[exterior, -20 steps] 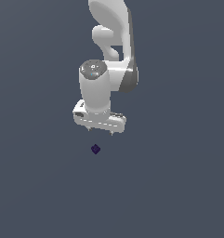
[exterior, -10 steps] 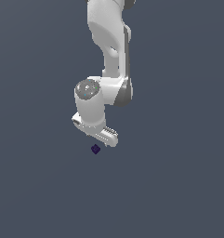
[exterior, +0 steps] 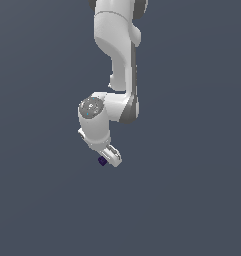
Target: Pick up the object and move it to a goal position.
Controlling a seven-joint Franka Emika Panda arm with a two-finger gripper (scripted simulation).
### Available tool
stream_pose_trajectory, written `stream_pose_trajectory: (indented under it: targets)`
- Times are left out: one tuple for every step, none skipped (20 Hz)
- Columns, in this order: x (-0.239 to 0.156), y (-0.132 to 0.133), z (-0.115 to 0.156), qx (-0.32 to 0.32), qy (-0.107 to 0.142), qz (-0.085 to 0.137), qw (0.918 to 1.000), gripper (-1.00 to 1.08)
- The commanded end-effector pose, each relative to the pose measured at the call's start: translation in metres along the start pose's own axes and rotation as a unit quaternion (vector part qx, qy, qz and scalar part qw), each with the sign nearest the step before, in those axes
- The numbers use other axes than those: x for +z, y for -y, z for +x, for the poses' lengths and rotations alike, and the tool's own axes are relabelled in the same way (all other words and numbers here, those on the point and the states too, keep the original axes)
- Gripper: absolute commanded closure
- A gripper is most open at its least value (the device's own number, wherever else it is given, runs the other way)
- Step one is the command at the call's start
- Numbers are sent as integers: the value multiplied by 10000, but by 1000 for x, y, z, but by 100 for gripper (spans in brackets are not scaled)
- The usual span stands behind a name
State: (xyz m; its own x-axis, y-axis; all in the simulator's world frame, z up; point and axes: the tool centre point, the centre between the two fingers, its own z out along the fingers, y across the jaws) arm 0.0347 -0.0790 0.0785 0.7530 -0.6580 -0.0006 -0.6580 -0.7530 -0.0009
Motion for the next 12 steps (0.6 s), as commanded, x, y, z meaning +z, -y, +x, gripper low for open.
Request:
stream_pose_trajectory:
  targets:
    - [4,-1,2,131,-3,-2,9999,-92]
    - [5,-1,2,160,-3,-3,9999,-92]
    - [6,-1,3,181,-3,-4,9998,-92]
    - [6,-1,3,194,-3,-4,9998,-92]
    - [6,-1,3,198,-3,-4,9998,-92]
    - [6,-1,2,172,-1,-6,9999,-92]
    - [6,-1,2,172,-1,-6,9999,-92]
    - [7,-1,2,172,-1,-6,9999,-92]
    - [9,-1,2,174,-1,-6,9998,-92]
    - [12,-1,2,174,-1,-6,9998,-92]
    - [16,-1,2,178,-1,-5,9998,-92]
    - [20,-1,2,180,-1,-5,9998,-92]
